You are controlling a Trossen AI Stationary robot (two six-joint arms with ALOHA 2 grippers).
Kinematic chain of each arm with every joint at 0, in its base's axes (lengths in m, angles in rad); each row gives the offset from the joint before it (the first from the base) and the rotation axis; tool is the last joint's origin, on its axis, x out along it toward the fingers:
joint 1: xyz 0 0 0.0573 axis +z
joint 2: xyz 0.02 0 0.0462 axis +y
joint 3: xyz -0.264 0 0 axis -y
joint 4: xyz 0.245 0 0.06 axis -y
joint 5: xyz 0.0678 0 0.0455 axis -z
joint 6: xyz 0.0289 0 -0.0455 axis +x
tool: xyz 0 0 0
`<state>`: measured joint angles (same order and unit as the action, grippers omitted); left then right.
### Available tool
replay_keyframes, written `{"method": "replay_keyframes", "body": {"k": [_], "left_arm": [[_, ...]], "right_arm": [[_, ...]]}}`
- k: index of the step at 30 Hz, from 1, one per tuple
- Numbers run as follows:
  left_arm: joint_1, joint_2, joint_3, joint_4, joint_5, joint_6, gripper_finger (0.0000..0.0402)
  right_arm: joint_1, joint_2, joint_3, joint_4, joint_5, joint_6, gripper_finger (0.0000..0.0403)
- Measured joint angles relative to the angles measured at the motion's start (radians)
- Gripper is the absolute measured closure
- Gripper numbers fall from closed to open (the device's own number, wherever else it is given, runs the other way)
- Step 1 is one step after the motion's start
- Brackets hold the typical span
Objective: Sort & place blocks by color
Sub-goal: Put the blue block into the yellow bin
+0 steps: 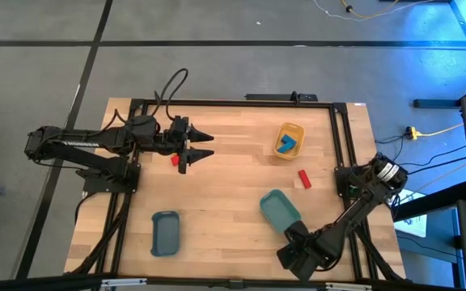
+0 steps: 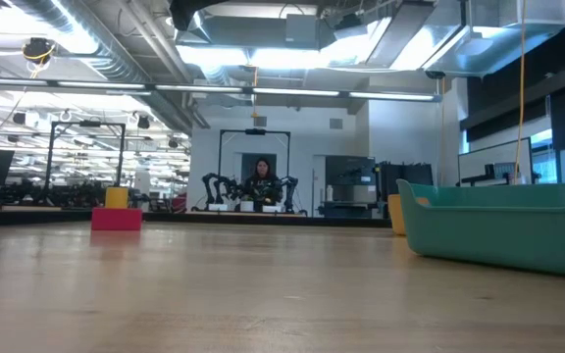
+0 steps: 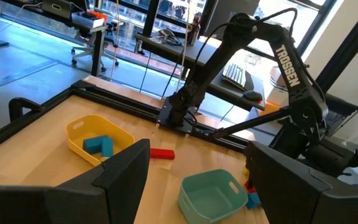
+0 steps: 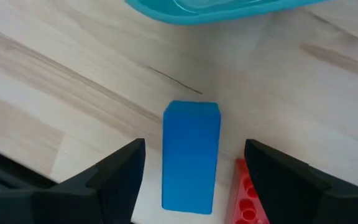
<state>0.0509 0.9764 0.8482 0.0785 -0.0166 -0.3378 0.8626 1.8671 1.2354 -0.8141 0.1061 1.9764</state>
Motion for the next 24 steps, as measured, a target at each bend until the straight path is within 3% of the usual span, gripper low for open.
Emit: {"method": "replay_keyframes", "body": {"k": [16, 20, 24], "left_arm": [[0.000, 0.000, 0.000, 0.000, 0.000, 0.000, 0.0140], [0.000, 0.000, 0.000, 0.000, 0.000, 0.000, 0.0140], [0.000, 0.000, 0.000, 0.000, 0.000, 0.000, 0.0140]], "right_arm": [[-0.012, 0.061, -0.001, 0.024, -0.082, -0.018, 0.0133], [-0.012, 0.061, -0.001, 0.010, -0.082, -0.018, 0.0164], [-0.012, 0.058, -0.001, 0.010, -0.082, -0.028, 0.0234]]}}
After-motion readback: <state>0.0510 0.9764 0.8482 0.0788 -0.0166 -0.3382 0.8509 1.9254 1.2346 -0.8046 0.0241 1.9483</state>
